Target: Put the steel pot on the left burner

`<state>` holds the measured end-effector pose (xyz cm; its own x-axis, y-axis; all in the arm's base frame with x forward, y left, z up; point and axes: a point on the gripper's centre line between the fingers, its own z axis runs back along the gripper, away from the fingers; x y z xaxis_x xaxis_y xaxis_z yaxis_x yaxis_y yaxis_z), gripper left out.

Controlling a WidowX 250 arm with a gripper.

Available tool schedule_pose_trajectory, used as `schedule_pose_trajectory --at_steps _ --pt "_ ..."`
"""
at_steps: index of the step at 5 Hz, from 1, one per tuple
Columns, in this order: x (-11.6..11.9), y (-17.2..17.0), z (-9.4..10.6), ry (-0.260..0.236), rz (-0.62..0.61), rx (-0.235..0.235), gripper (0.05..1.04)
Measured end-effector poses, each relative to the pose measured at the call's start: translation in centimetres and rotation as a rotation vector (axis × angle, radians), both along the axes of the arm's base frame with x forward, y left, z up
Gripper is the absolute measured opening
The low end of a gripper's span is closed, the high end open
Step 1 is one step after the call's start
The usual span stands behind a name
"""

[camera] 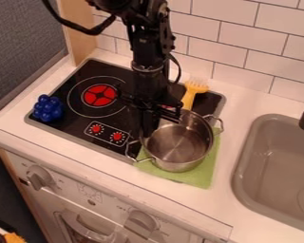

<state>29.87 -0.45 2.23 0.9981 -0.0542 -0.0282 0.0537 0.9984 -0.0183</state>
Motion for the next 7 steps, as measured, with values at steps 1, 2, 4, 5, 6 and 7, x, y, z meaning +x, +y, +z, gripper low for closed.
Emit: schedule_pose_trajectory --at_steps 1,2,4,5,6,7 --pt "0.0 -0.1 0.2 0.004 0.003 -0.044 0.083" --pt "0.9 0.5 2.3 -0.043 0.004 -0.054 0.068" --pt "2.8 6.7 5.3 -0.105 0.132 -0.052 0.065" --pt "3.8 11.0 4.4 -0.071 0.240 -0.021 0.065" --pt "5.1 13.7 3.4 -0.045 0.299 -0.003 0.065" --pt "5.7 15.9 2.7 -0.018 0.349 0.021 0.064"
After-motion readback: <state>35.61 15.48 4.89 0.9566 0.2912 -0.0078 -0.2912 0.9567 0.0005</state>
